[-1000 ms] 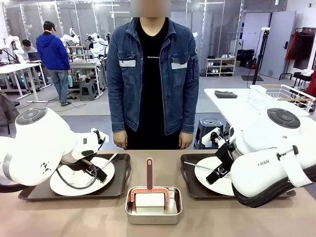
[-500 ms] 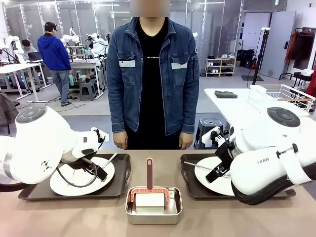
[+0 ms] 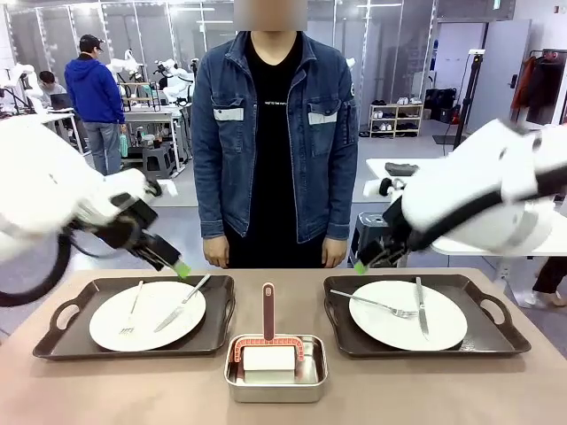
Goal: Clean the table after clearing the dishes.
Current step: When the left (or right) Handle tray is removed, use the left hand (or right hand) to clean the left (or right) side of the table with the Lint Roller.
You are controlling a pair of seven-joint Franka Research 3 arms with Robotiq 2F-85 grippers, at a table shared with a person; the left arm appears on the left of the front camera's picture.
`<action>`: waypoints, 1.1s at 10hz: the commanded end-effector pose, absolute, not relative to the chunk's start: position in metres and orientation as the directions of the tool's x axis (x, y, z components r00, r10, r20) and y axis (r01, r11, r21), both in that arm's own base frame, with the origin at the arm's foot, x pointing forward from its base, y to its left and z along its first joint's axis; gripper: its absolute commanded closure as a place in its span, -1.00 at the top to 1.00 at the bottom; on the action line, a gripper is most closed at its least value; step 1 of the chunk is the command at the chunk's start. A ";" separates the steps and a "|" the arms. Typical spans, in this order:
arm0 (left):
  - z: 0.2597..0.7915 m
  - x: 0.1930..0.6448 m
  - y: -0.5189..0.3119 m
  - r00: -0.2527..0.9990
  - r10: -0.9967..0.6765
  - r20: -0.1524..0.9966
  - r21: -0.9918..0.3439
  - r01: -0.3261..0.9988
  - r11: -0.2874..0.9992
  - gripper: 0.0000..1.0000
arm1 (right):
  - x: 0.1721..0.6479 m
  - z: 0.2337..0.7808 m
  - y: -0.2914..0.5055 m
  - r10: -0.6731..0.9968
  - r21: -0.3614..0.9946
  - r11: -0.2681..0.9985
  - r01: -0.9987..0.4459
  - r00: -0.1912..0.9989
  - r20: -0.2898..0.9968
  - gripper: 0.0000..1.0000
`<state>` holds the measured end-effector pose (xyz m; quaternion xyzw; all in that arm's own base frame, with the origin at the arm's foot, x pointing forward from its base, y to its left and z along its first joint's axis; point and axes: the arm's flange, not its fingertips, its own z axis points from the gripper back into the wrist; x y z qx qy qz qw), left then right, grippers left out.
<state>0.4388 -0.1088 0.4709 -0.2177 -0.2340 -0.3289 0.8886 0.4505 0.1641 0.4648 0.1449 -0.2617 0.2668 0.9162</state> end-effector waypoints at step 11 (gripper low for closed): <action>0.424 0.405 0.234 0.857 0.108 0.504 -0.857 0.480 0.189 1.00 | 0.419 0.473 -0.129 -0.125 0.929 0.248 -0.275 0.942 0.312 1.00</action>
